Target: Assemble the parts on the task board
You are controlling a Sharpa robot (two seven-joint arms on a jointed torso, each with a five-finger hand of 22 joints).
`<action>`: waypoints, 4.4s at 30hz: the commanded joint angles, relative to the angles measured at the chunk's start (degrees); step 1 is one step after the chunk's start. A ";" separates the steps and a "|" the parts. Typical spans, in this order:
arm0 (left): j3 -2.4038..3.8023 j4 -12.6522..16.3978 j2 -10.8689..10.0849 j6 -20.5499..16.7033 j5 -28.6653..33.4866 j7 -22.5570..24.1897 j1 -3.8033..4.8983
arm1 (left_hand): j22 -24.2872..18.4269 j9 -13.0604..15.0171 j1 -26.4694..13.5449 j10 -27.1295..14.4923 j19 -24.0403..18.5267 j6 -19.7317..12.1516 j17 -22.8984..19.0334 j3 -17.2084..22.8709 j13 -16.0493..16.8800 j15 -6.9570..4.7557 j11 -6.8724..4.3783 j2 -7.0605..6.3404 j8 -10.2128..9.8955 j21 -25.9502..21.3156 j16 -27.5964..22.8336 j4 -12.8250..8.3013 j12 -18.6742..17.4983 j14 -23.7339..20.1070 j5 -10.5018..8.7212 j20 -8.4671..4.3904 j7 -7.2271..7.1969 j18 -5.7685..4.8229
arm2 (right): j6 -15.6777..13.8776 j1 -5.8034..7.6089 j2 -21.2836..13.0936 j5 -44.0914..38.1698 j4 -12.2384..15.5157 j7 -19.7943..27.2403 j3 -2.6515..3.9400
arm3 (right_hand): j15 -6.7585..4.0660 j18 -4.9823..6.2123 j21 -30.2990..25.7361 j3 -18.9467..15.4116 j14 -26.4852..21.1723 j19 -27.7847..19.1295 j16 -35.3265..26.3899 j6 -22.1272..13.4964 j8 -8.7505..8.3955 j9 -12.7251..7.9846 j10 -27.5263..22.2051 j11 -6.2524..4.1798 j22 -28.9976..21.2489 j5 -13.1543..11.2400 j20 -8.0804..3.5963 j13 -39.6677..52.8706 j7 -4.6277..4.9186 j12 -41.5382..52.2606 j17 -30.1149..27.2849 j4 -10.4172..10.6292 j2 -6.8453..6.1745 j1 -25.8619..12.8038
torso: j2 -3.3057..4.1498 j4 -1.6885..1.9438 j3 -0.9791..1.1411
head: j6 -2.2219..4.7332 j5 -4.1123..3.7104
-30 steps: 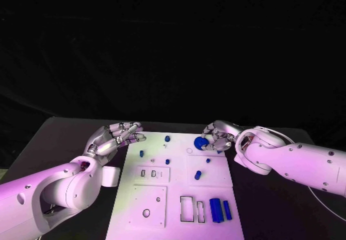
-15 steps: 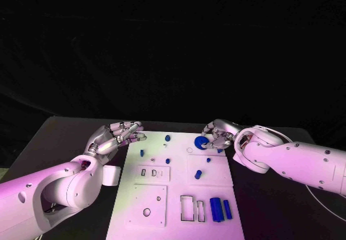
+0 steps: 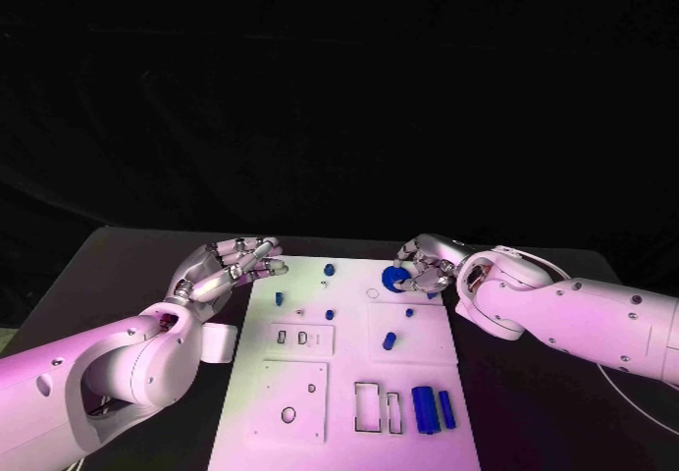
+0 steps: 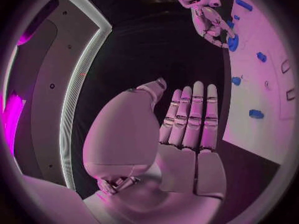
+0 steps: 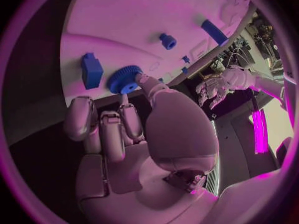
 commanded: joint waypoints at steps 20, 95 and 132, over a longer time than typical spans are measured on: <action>0.04 -0.09 0.05 1.11 0.11 0.10 0.06 | -0.04 -0.05 -0.51 -0.21 -0.49 -0.48 0.05 -0.03 0.10 -0.08 0.15 0.03 -0.25 -0.25 -0.28 -0.38 -0.22 -0.29 -0.25 -0.05 0.99 0.66 | -7.04 -0.49 0.10 -12.34 3.24 0.16 -0.09 | -0.50 -1.41 1.77 8.53 4.67 1.57 0.64 5.05 1.38 0.08 3.05 -0.88 2.93 -4.06 -0.79 3.67 -1.11 2.97 8.58 -1.69 -0.12 0.55 | -0.08 0.02 -0.01 | 0.42 0.06; 0.05 0.23 0.28 0.74 0.11 0.28 0.08 | -0.12 -0.01 -0.64 -0.19 -0.52 -0.47 0.18 -0.01 0.13 -0.06 0.15 0.09 -0.27 -0.30 -0.36 -0.49 -0.25 -0.31 -0.25 0.01 0.99 0.69 | -6.22 -2.55 16.11 -17.55 -3.46 -1.24 -0.53 | 0.73 -1.32 1.07 7.05 4.47 1.14 0.47 0.22 -3.44 -1.08 0.64 0.58 3.05 -3.37 0.26 0.82 0.40 0.83 7.84 3.71 -2.59 -9.17 | 0.05 -0.02 0.01 | 0.20 0.88; 0.04 -0.19 -0.03 0.33 0.20 0.39 0.07 | -0.15 0.01 -0.67 -0.19 -0.55 -0.46 0.23 -0.01 0.14 -0.06 0.15 0.09 -0.28 -0.32 -0.39 -0.55 -0.26 -0.33 -0.25 0.03 0.99 0.69 | -11.66 -1.86 6.49 -11.20 4.76 1.46 -0.30 | 0.36 -1.38 1.04 4.12 4.49 1.60 0.51 1.98 -3.90 -0.26 1.69 0.14 3.87 2.78 -0.02 2.02 -0.07 1.79 7.94 7.94 -0.79 -7.88 | -0.27 -0.37 0.19 | 0.57 0.72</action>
